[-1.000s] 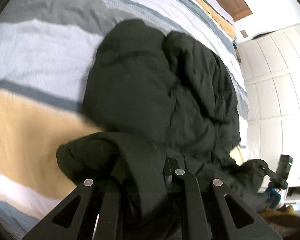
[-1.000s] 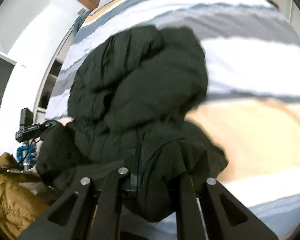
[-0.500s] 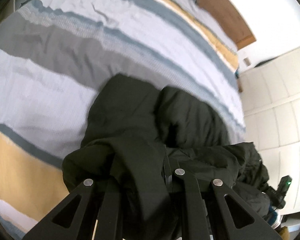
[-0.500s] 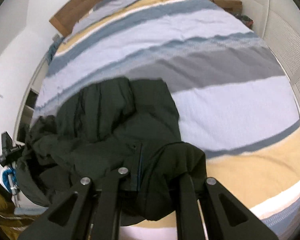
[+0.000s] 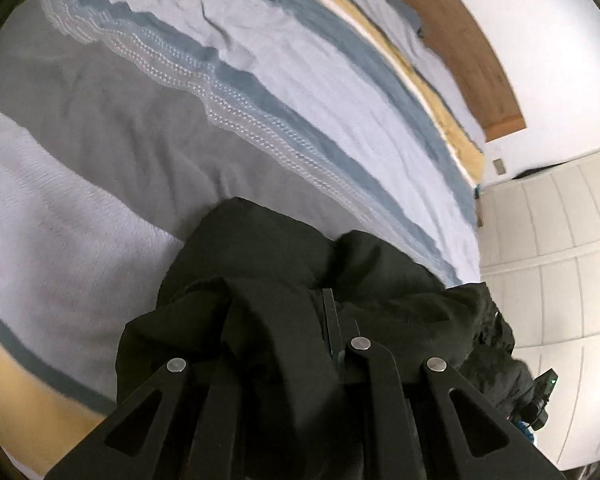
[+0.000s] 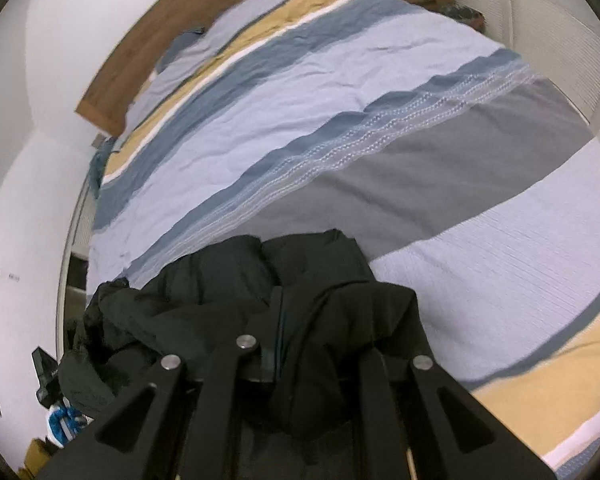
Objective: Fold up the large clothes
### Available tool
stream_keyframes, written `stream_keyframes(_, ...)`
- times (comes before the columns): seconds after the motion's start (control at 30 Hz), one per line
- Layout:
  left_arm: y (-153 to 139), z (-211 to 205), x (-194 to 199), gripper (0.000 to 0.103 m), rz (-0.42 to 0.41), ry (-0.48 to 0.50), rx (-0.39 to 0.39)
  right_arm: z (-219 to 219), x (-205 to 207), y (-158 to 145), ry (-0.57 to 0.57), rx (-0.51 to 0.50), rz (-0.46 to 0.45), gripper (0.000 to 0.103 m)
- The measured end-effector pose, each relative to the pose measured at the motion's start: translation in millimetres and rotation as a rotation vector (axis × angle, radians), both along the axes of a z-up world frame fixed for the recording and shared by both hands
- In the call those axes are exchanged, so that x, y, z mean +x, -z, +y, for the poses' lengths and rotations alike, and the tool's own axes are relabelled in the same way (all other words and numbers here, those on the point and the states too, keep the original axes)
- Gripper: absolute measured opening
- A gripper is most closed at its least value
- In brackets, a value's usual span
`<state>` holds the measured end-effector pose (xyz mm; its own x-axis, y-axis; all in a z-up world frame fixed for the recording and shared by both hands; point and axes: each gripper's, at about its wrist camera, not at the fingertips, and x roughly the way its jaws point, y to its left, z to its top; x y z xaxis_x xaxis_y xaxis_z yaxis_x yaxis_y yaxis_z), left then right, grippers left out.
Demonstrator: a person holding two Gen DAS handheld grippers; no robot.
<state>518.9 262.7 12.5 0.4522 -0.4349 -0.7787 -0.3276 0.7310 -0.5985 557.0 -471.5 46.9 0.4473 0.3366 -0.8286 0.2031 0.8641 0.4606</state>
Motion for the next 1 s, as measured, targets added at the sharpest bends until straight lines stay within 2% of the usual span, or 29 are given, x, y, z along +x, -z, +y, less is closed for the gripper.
stream_keyframes(0.27, 47.0, -1.8, 58.9, 0.017, 0.054, 0.013, -0.013, 9.9, 54.7, 66.2, 0.017, -0.032, 0.082, 0.010)
stream_keyframes(0.43, 59.3, -5.5, 72.5, 0.019, 0.086, 0.028, -0.019, 14.2, 67.4, 86.6, 0.026, -0.030, 0.101, 0.011)
stream_keyframes(0.47, 57.5, -5.1, 72.0, 0.024, 0.083, 0.029, -0.028, 14.5, 67.7, 86.3, 0.028, -0.029, 0.098, 0.011)
stream_keyframes(0.5, 55.1, -3.8, 71.1, 0.037, 0.073, 0.029, -0.047, 13.4, 68.9, 86.3, 0.028, -0.026, 0.095, 0.012)
stream_keyframes(0.53, 51.0, -1.9, 69.8, 0.046, 0.055, 0.026, -0.076, 12.4, 68.2, 84.4, 0.027, -0.021, 0.089, 0.013)
stream_keyframes(0.6, 39.5, 1.9, 66.7, 0.087, 0.004, 0.009, -0.140, 9.1, 65.4, 78.3, 0.028, 0.004, 0.068, 0.022)
stream_keyframes(0.63, 33.7, 3.5, 66.0, 0.093, -0.017, 0.000, -0.163, 7.2, 63.6, 74.5, 0.031, 0.022, 0.055, 0.025)
stream_keyframes(0.67, 27.6, 4.5, 65.6, 0.099, -0.031, -0.011, -0.182, 4.8, 61.4, 69.4, 0.037, 0.051, 0.036, 0.034)
stream_keyframes(0.7, 21.9, 5.3, 66.2, 0.099, -0.037, -0.023, -0.195, 3.7, 60.4, 66.0, 0.041, 0.073, 0.024, 0.047)
stream_keyframes(0.8, 7.1, 8.5, 68.6, 0.100, -0.047, -0.046, -0.215, 2.5, 58.0, 52.0, 0.053, 0.105, -0.010, 0.061)
stream_keyframes(0.9, -10.2, 10.6, 63.4, 0.100, -0.069, -0.046, -0.187, 4.3, 55.3, 36.8, 0.052, 0.112, -0.039, 0.064)
stream_keyframes(1.0, -29.4, 19.2, 56.5, 0.100, -0.099, -0.057, -0.102, 3.1, 51.3, 22.8, 0.052, 0.111, -0.070, 0.066)
